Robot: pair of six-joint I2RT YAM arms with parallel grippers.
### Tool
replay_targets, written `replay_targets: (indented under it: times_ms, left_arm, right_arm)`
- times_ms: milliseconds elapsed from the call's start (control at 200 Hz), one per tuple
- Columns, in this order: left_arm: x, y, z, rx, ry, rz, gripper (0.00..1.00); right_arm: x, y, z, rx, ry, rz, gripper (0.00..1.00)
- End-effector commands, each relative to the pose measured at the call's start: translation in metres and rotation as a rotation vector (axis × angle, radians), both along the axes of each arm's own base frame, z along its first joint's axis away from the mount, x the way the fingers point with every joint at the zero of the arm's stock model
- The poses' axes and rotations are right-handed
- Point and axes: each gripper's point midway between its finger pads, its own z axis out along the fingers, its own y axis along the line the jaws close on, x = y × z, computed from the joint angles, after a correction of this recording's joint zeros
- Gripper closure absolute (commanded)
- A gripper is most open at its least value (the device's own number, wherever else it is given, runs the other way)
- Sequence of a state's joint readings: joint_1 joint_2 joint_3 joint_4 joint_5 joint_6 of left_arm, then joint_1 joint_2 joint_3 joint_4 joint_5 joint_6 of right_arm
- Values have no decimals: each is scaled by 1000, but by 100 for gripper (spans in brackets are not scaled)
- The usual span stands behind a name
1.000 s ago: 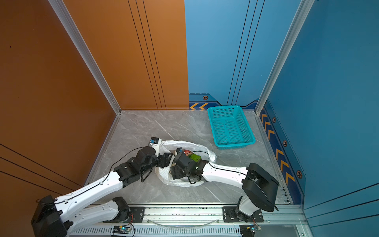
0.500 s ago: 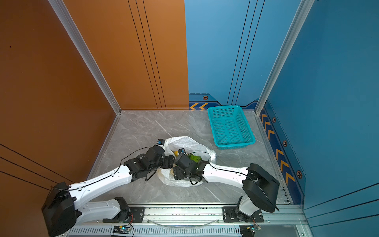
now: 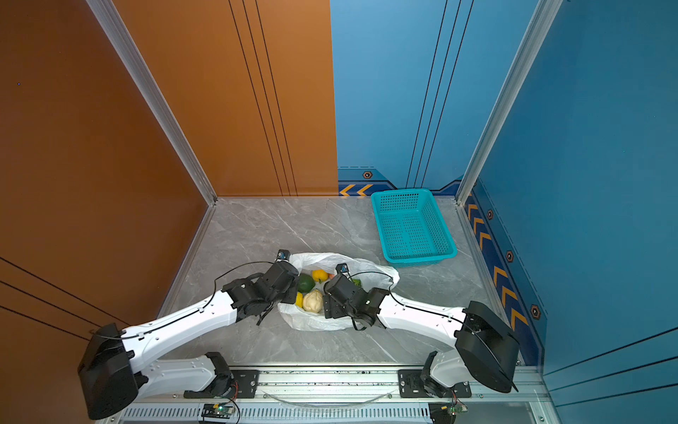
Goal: Untie the knot of the plastic bag and take out the fruit
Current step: Open the plastic bag at the center of the table.
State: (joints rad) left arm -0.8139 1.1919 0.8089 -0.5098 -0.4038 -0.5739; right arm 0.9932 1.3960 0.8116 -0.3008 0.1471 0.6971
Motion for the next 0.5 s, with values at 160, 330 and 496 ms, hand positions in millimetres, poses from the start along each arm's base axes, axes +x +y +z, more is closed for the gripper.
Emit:
replay_targets:
  times_ms: [160, 330, 496]
  left_arm:
    - [-12, 14, 2, 49, -84, -7, 100]
    - [-5, 6, 12, 16, -174, -22, 100]
    - [-1, -1, 21, -15, -270, -40, 100]
  right_arm:
    - [6, 7, 19, 10, -24, 15, 6]
    - [36, 37, 39, 47, -74, 37, 4]
    - [89, 34, 34, -15, -155, -55, 3]
